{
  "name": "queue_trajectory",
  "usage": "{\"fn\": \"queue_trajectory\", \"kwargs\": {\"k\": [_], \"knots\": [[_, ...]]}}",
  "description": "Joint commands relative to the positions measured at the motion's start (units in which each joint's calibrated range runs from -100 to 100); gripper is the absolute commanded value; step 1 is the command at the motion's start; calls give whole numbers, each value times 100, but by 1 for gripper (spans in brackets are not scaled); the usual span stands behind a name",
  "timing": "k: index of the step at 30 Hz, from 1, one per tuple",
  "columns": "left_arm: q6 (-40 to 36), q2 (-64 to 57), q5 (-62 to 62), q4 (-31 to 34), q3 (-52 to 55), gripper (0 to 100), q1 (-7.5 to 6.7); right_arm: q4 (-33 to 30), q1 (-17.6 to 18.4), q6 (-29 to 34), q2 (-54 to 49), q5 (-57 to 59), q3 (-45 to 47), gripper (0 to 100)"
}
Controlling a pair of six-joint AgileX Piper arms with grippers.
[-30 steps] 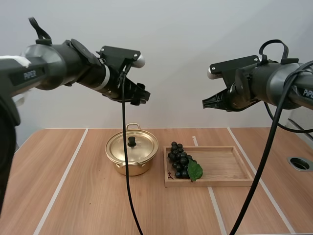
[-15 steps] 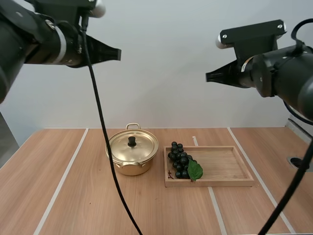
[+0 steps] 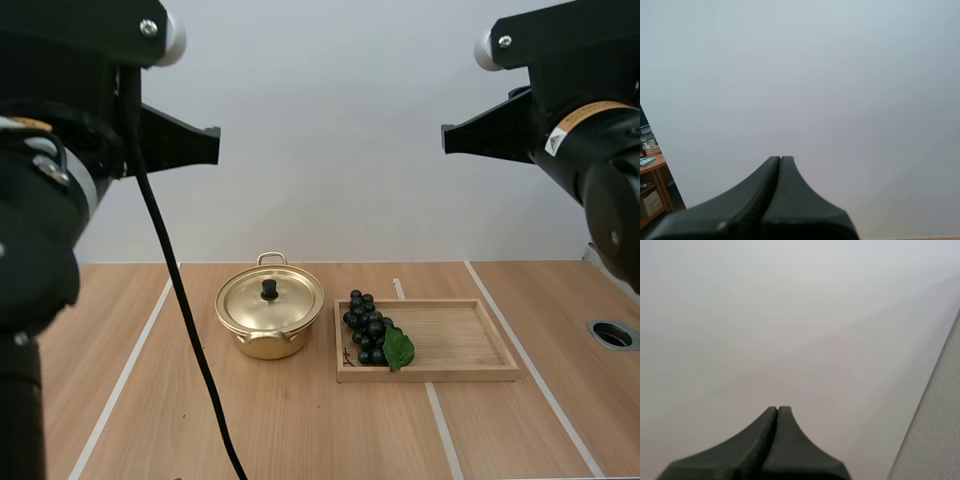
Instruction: Open the pot, put the pineapple inside, and close it
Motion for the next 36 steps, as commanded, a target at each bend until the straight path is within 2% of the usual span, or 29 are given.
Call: {"fn": "queue_trajectory", "kwargs": {"k": [1,7,11,14,18,20,23,25,28,30,32,36], "knots": [[34,-420,-141,-31,382,0,6,-55,-23,-61,-318,-233,405,0],[34,-1292,-535,-47,1199,0,6,321,-14,-61,-436,-313,967,0],[64,-1377,-849,-241,1512,0,6,575,149,-61,-425,-208,1015,0],[494,-1339,-164,-770,1516,0,15,343,200,-61,-425,-129,1015,0],[1340,-1339,1597,-1769,1516,0,15,267,200,-61,-468,233,1015,0],[1493,-1339,1863,-1894,1516,0,15,581,200,-61,-531,463,1015,0],[1425,-1305,1302,-1882,1636,0,-39,1341,200,-41,-514,575,1025,0],[1290,-1294,464,-1671,1834,0,-149,1617,200,-41,-490,866,1025,0],[416,-1316,-441,-441,2073,0,-432,1445,200,-299,-490,1179,1039,0],[-351,-1406,-458,662,2073,0,-613,1219,200,-794,-490,1414,1039,0],[-1061,-1540,-458,1413,2073,0,-784,1161,200,-1184,-503,1790,1039,0],[-1674,-1777,-270,2175,2073,0,-1163,1475,200,-1401,-503,3032,1062,0]]}}
